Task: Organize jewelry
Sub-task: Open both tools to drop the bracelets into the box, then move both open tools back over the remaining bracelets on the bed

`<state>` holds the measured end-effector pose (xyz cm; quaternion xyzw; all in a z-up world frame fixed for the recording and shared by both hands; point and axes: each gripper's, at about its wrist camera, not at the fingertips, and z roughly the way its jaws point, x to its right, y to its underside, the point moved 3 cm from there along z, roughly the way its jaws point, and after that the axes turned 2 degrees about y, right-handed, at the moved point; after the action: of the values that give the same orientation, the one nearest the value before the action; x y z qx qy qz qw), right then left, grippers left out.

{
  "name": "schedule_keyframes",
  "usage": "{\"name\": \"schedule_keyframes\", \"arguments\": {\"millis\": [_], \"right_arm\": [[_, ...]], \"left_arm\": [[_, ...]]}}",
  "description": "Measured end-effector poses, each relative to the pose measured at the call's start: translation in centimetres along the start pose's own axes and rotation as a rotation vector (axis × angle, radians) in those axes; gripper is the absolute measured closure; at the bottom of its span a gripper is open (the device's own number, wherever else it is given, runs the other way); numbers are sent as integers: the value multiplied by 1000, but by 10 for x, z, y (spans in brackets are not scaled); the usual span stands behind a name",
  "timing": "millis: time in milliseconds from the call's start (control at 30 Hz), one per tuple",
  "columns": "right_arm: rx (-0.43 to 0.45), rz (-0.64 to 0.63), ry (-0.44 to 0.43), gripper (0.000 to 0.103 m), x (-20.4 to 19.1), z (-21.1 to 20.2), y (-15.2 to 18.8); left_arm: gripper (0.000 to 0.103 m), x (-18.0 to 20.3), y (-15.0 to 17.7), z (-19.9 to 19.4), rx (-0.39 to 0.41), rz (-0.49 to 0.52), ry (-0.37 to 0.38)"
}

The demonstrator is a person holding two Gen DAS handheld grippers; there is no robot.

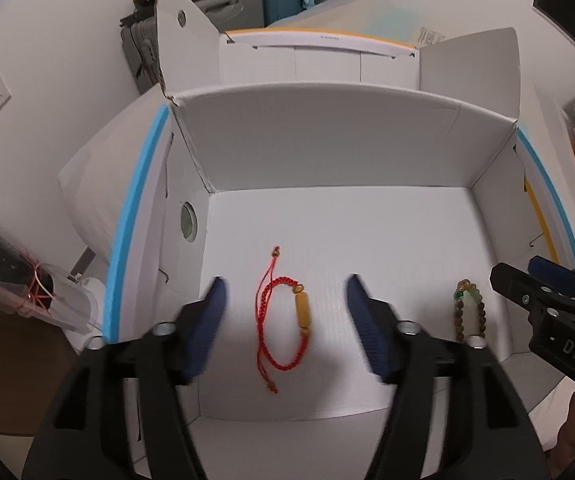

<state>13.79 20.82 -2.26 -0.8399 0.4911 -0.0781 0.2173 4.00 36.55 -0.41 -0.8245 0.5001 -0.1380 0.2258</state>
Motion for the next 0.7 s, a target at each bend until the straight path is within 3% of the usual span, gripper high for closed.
{"name": "schedule_keyframes", "arguments": {"millis": [300, 433, 700], "right_arm": [[87, -19, 20, 25, -3, -35, -2], [118, -13, 29, 18, 2, -45, -2], [188, 14, 35, 8, 22, -70, 2]], "left_arm": [[6, 0, -1, -23, 58, -3, -33], [6, 1, -2, -34, 90, 2, -49], [6, 17, -3, -54, 128, -6, -11]]}}
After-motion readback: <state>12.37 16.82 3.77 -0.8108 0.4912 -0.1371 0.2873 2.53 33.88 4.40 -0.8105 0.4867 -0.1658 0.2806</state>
